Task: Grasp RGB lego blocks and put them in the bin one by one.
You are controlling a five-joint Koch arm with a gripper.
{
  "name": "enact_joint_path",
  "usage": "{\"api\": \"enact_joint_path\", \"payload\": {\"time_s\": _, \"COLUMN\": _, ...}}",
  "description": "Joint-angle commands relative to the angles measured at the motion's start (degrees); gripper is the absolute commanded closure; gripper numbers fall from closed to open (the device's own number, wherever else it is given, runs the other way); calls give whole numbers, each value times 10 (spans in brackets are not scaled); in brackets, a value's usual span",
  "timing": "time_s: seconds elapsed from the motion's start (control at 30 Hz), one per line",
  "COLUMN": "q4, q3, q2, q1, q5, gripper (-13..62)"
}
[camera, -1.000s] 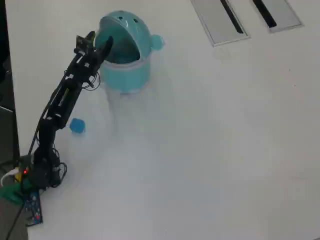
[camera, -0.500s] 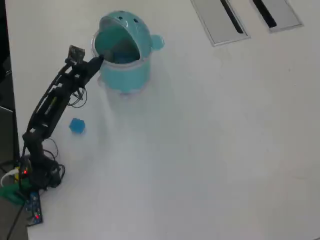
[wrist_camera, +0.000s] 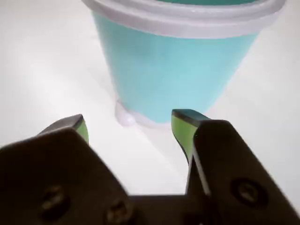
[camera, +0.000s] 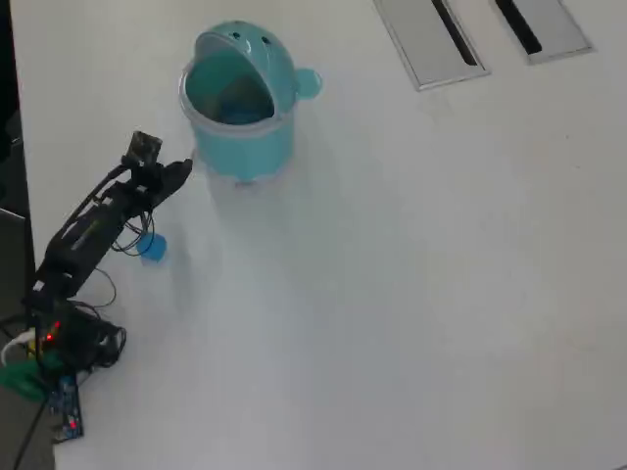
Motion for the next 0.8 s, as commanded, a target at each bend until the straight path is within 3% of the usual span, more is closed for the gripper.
{"api": "enact_joint_path", "payload": {"time_s": 0.0, "q4": -52, "q3": -14, "q2": 34, "q1": -9, "q5": 2, "gripper": 182}}
{"api": "enact_joint_path", "payload": {"time_s": 0.33, "q4": -30, "q3": 201, "q2": 123, "q1": 7, "q5": 0, "gripper": 181}}
{"api": "enact_joint_path", "payload": {"time_s": 0.77, "q4": 16, "q3": 300, "q2": 164, "q1": -4, "q5": 1, "gripper": 181}}
